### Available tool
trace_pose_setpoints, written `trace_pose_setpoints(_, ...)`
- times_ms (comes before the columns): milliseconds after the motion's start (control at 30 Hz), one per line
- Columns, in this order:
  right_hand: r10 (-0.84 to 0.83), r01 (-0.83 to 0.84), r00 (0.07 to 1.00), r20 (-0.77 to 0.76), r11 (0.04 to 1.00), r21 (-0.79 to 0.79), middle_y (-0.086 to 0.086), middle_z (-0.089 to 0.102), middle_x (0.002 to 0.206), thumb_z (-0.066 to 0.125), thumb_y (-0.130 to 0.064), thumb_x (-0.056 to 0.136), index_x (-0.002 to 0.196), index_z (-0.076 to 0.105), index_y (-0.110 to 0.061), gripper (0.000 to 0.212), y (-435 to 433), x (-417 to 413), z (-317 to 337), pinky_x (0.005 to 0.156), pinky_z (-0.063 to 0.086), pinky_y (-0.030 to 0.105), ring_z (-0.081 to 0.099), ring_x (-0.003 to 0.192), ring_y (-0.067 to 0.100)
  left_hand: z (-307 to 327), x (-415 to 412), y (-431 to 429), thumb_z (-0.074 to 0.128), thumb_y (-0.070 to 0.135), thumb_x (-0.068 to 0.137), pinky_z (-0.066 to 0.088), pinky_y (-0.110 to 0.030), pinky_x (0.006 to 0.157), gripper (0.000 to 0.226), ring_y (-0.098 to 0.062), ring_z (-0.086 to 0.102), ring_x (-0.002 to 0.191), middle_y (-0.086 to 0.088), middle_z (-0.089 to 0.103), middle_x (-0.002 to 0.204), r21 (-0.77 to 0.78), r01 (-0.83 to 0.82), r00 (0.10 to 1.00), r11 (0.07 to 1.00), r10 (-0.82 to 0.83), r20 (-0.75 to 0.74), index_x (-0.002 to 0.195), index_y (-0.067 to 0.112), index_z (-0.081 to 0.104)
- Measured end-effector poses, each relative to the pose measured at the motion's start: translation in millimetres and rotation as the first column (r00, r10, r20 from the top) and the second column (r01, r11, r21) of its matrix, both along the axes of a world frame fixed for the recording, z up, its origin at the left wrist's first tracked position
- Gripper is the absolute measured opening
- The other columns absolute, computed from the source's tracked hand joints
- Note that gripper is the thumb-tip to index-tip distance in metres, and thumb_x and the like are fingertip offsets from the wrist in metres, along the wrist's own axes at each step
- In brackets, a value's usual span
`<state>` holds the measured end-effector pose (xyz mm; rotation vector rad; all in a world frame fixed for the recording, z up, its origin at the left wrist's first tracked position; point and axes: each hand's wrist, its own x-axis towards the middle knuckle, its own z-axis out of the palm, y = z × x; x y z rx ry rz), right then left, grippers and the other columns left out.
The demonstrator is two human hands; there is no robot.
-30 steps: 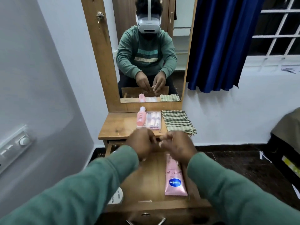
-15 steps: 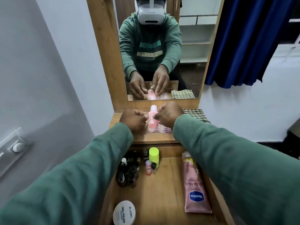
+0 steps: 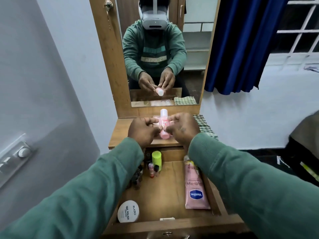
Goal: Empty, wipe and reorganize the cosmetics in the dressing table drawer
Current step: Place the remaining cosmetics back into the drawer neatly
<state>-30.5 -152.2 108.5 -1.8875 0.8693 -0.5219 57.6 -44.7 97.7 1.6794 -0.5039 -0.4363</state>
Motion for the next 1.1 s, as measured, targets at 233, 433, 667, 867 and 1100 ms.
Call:
trace_pose_setpoints(233, 0.002, -0.003, 0.998, 0.066, 1.0, 0.021, 0.006, 0.079, 0.101, 0.083, -0.002, 0.078, 0.113, 0.076, -0.009, 0.036, 19.5, -75.4, -23.2, 0.087, 0.062, 0.047, 0.076, 0.093, 0.024, -19.5, -67.7, 24.9, 0.078, -0.002, 0.084, 0.062, -0.049, 0.084, 0.022, -0.034, 0.075, 0.09, -0.011, 0.076, 0.085, -0.005, 0.017, 1.0, 1.0, -0.017, 0.013, 0.098, 0.015, 0.076)
trace_pose_setpoints(433, 0.024, -0.028, 0.999, 0.03, 0.994, 0.106, 0.002, 0.078, 0.103, 0.082, -0.001, 0.082, 0.115, 0.076, -0.012, 0.035, 31.8, -114.3, -48.1, 0.088, 0.062, 0.043, 0.074, 0.092, 0.018, -45.3, -103.8, 36.7, 0.077, -0.002, 0.084, 0.06, -0.051, 0.086, 0.02, -0.039, 0.073, 0.091, -0.016, 0.077, 0.087, 0.061, 0.052, 0.998, 0.997, -0.053, 0.015, 0.099, 0.012, 0.078)
trace_pose_setpoints(667, 0.029, -0.024, 0.999, -0.043, 0.993, 0.118, 0.003, 0.075, 0.105, 0.086, 0.001, 0.077, 0.112, 0.076, -0.011, 0.038, 32.6, -117.8, -83.7, 0.087, 0.063, 0.043, 0.073, 0.097, 0.018, -77.7, -114.1, 37.1, 0.08, 0.0, 0.08, 0.059, -0.054, 0.085, 0.019, -0.037, 0.074, 0.089, -0.011, 0.078, 0.082, 0.18, 0.033, 0.999, 0.983, -0.037, 0.022, 0.093, 0.013, 0.079)
trace_pose_setpoints(867, 0.084, -0.077, 0.981, -0.177, 0.996, 0.043, 0.004, 0.073, 0.113, 0.083, -0.002, 0.082, 0.115, 0.074, -0.014, 0.036, 29.0, -102.6, -101.1, 0.048, 0.046, 0.007, 0.067, 0.088, 0.01, -92.7, -101.7, 27.9, 0.076, -0.003, 0.079, 0.059, -0.052, 0.084, 0.018, -0.036, 0.073, 0.087, -0.012, 0.077, 0.084, 0.289, 0.056, 0.998, 0.956, -0.064, 0.018, 0.093, 0.009, 0.077)
trace_pose_setpoints(1100, 0.012, -0.056, 0.959, -0.285, 0.987, -0.148, 0.007, 0.071, 0.12, 0.065, -0.022, 0.1, 0.132, 0.064, -0.011, 0.033, 36.5, -89.6, -111.5, 0.053, 0.052, 0.02, 0.069, 0.081, 0.018, -114.6, -88.9, 15.3, 0.072, -0.002, 0.083, 0.06, -0.05, 0.085, 0.014, -0.034, 0.073, 0.088, -0.014, 0.077, 0.087, 0.351, 0.074, 0.997, 0.933, -0.069, -0.028, 0.091, 0.008, 0.078)
